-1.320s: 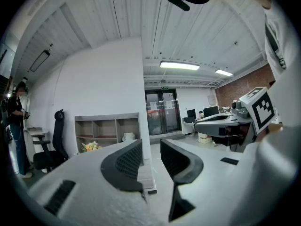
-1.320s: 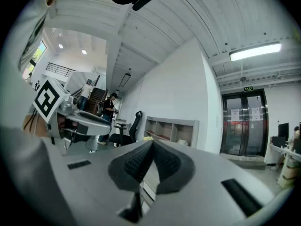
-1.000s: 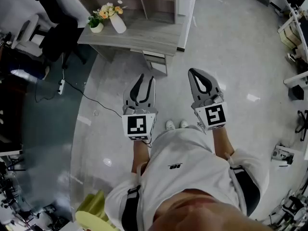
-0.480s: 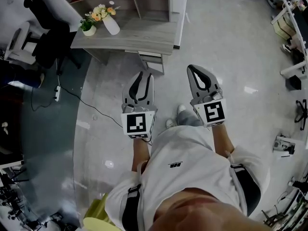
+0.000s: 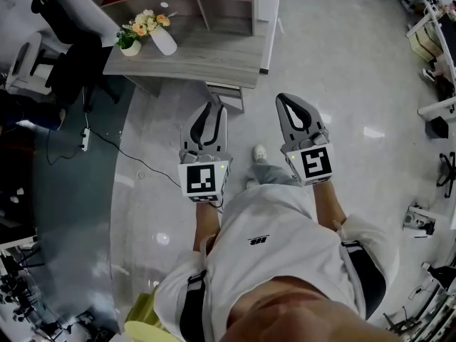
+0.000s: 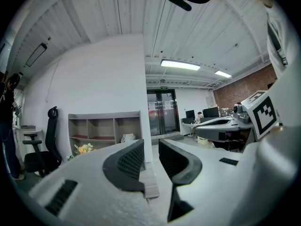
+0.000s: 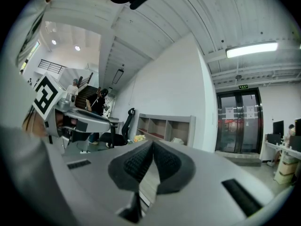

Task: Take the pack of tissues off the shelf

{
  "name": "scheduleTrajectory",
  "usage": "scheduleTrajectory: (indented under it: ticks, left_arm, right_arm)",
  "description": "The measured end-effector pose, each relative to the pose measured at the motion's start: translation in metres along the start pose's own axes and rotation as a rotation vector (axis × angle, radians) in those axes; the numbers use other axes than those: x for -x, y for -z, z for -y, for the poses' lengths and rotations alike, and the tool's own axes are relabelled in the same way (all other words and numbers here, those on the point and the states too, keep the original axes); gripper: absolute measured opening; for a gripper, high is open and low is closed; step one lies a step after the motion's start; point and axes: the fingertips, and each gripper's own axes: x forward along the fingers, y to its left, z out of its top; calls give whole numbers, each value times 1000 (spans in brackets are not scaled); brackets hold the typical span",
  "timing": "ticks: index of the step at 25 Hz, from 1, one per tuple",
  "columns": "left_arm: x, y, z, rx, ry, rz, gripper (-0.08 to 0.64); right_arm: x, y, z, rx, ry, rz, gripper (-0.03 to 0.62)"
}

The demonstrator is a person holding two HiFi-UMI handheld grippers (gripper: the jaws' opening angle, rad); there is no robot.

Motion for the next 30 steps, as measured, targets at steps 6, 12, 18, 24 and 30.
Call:
scheduleTrajectory:
  ticks: [6,12,18,24,30]
  left_arm:
    - [-37,0,-17,-9,-11,-9,109]
    - [-72,-3,-32,-1,-28,-12,107]
    - [-104,-9,-37,2,-44,-19,106]
    - [-132,-18,-38,-11,-58,-13,103]
    - [-152,-18,-45,-8,-69,-28,103]
  right_arm:
    - [-37,6,20,-8,-13,3,26]
    - [-71,7,41,-7,-35,1,26]
    - [-95,7,65,-16,-54,0,26]
    - [-113,5,89,-19,-64,20,26]
    - [-129,4,113,-28,-50,23,26]
